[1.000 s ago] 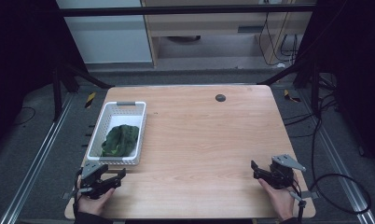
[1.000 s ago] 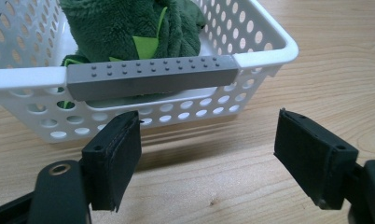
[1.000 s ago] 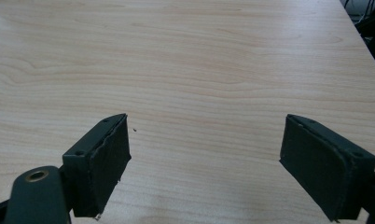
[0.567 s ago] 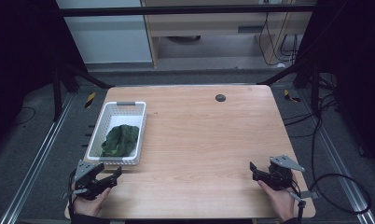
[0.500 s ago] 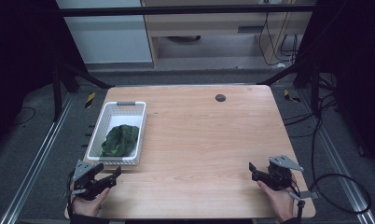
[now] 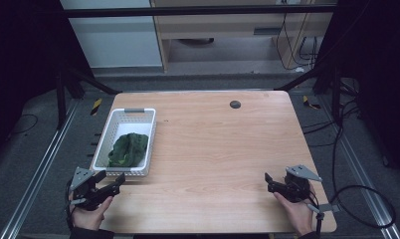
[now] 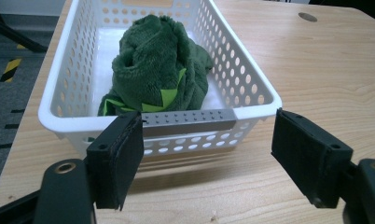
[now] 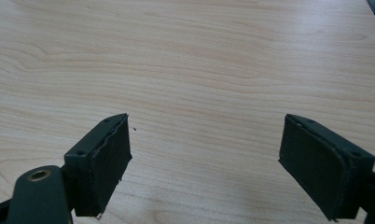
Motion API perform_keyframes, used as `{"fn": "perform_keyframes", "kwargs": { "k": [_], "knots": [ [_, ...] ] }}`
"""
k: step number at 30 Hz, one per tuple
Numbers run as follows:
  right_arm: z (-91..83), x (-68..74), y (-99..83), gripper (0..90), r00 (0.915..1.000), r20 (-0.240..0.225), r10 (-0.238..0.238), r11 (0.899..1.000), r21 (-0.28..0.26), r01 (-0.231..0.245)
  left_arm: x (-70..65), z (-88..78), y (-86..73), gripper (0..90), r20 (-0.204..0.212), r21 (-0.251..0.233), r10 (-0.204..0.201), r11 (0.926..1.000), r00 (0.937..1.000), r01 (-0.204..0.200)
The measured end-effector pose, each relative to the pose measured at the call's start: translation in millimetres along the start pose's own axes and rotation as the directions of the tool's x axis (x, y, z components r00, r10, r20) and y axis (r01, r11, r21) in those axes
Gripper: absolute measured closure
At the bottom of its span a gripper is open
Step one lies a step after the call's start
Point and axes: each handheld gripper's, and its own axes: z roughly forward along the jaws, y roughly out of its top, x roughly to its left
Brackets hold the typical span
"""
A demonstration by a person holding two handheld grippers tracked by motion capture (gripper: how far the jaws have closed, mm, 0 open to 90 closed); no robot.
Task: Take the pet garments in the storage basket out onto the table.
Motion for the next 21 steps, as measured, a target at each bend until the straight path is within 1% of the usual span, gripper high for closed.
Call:
{"fn": "perform_keyframes", "kwargs": {
  "k": [3,7,8,11,16,21],
  "knots": [
    [-0.6,-0.5,0.4,16.3,1.0,-0.001,0.008,1.0,-0.001,-0.008,0.5,-0.7,4.1,24.4,0.002,-0.002,0.004,1.0,1.0,-0.004],
    [-0.3,-2.7,1.3,16.5,0.9999,0.015,0.006,1.0,-0.015,-0.006,0.5,0.4,8.9,24.5,0.009,-0.001,0.013,0.9999,0.9999,-0.013],
    [-0.4,-3.3,1.7,16.6,0.9998,0.017,0.013,1.0,-0.018,-0.012,0.4,0.4,10.1,24.5,0.01,-0.002,0.012,0.9999,0.9999,-0.012],
    [-0.4,-3.0,1.8,16.6,0.9998,0.015,0.017,1.0,-0.015,-0.017,1.2,0.3,13.5,24.5,0.01,-0.005,0.012,0.9999,0.9999,-0.012],
    [-0.6,-2.5,2.7,16.3,0.9999,0.008,0.007,1.0,-0.018,-0.007,3.0,0.8,20.4,24.4,0.008,-0.001,0.019,0.9998,0.9998,-0.019],
    [0.2,-1.9,2.2,16.3,0.9999,0.008,0.009,1.0,-0.01,-0.008,1.9,4.1,31.7,24.3,0.011,0.001,0.038,0.9993,0.9992,-0.038]
  ]
}}
